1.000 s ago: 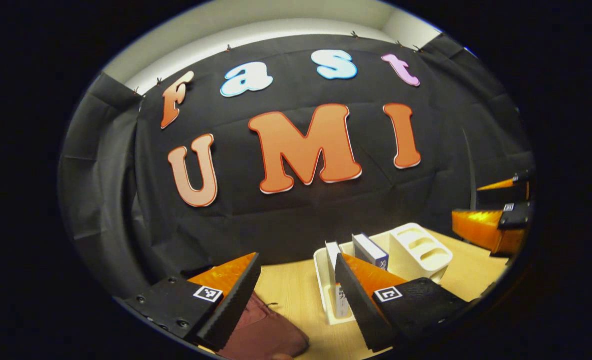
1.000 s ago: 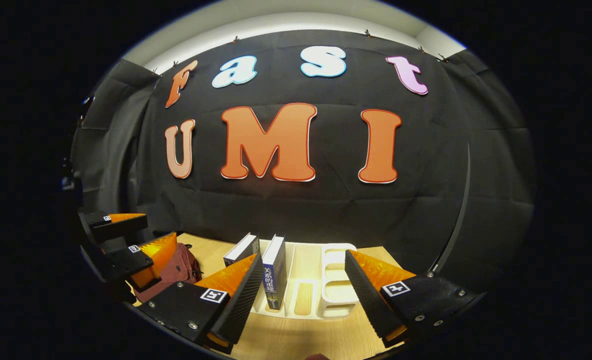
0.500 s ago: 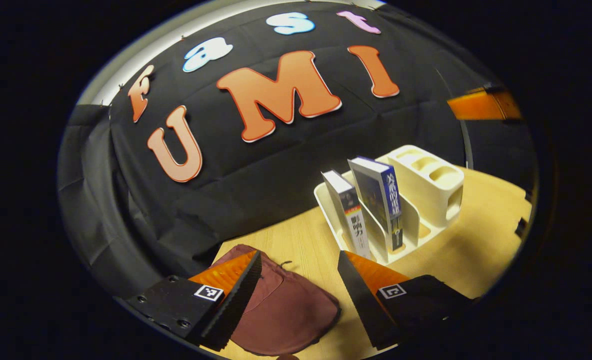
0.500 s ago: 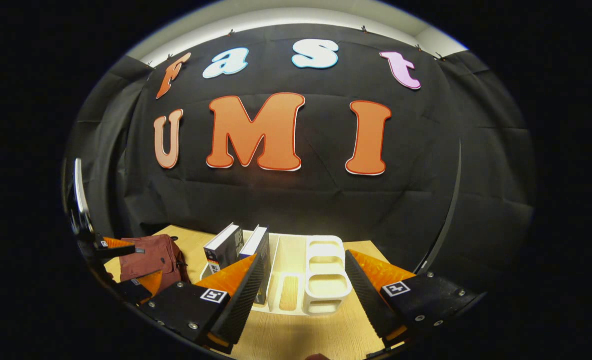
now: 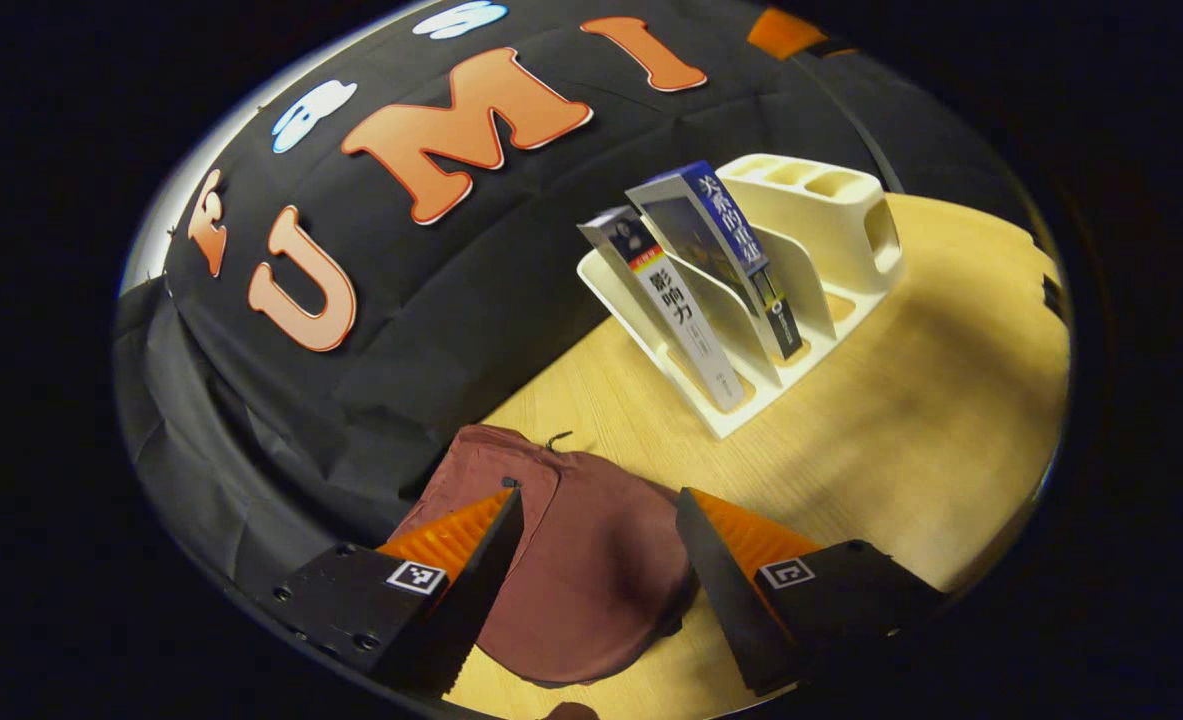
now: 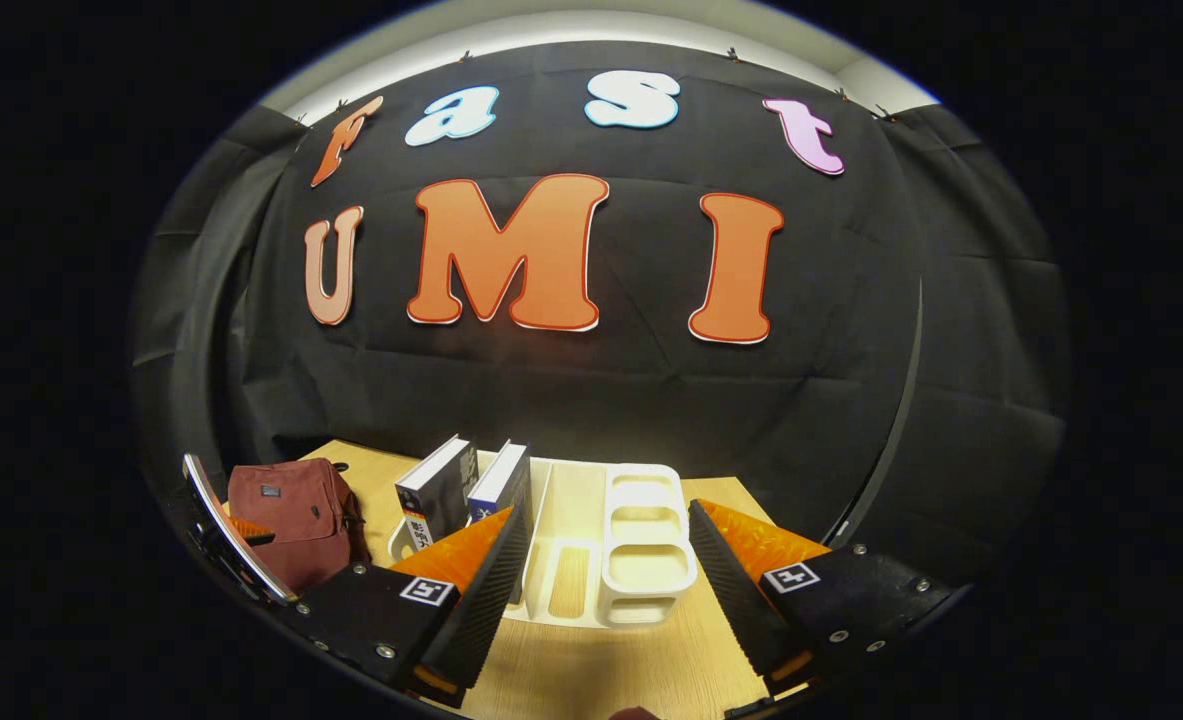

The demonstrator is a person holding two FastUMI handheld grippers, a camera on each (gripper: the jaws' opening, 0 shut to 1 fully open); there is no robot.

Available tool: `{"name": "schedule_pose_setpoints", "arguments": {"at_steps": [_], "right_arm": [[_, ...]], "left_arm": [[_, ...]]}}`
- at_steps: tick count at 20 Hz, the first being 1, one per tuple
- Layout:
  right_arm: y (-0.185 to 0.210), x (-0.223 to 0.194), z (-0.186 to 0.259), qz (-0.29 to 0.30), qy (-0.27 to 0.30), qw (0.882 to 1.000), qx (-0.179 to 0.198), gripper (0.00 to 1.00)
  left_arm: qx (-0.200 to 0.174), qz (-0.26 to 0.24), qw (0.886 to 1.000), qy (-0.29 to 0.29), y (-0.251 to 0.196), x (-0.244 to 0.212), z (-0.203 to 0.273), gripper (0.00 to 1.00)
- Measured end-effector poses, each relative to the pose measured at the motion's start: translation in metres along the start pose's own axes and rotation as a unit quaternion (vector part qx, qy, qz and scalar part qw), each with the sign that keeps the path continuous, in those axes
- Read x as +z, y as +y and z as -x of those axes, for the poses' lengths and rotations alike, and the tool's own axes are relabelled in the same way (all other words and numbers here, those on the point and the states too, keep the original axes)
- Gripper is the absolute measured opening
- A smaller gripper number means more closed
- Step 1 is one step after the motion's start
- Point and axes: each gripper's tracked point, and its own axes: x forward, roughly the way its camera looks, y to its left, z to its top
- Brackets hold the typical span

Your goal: Open the schoolbag, grab two books from the bookshelf and put them into the schoolbag.

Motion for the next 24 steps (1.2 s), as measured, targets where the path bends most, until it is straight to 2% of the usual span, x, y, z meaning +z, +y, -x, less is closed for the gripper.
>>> {"name": "schedule_pose_setpoints", "arguments": {"at_steps": [3, 8, 11, 15, 19, 22, 24], "right_arm": [[-0.003, -0.002, 0.000, -0.001, 0.002, 1.000, -0.003, 0.96], [-0.003, -0.002, 0.002, 0.002, -0.001, 1.000, -0.004, 0.96], [-0.002, -0.001, 0.004, 0.004, -0.004, 1.000, -0.004, 0.96], [-0.001, 0.000, 0.004, 0.003, -0.004, 1.000, -0.001, 0.96], [0.000, 0.003, 0.004, 0.002, -0.008, 1.000, -0.003, 0.96], [0.004, 0.003, 0.003, 0.005, -0.005, 1.000, 0.000, 0.96], [0.009, 0.003, 0.003, 0.006, -0.002, 1.000, 0.003, 0.96]], "left_arm": [[-0.010, -0.024, 0.999, 0.028, -0.015, -0.028, -0.007, 0.98], [-0.006, -0.057, 0.996, 0.066, -0.030, -0.068, -0.014, 0.98], [0.017, -0.071, 0.994, 0.078, -0.024, -0.080, -0.016, 0.98], [0.052, -0.070, 0.993, 0.081, -0.007, -0.081, -0.014, 0.97], [0.094, -0.086, 0.990, 0.062, 0.016, -0.062, -0.006, 0.95], [0.100, -0.079, 0.989, 0.070, 0.028, -0.062, -0.017, 0.95], [0.098, -0.086, 0.988, 0.088, 0.034, -0.066, -0.033, 0.89]]}}
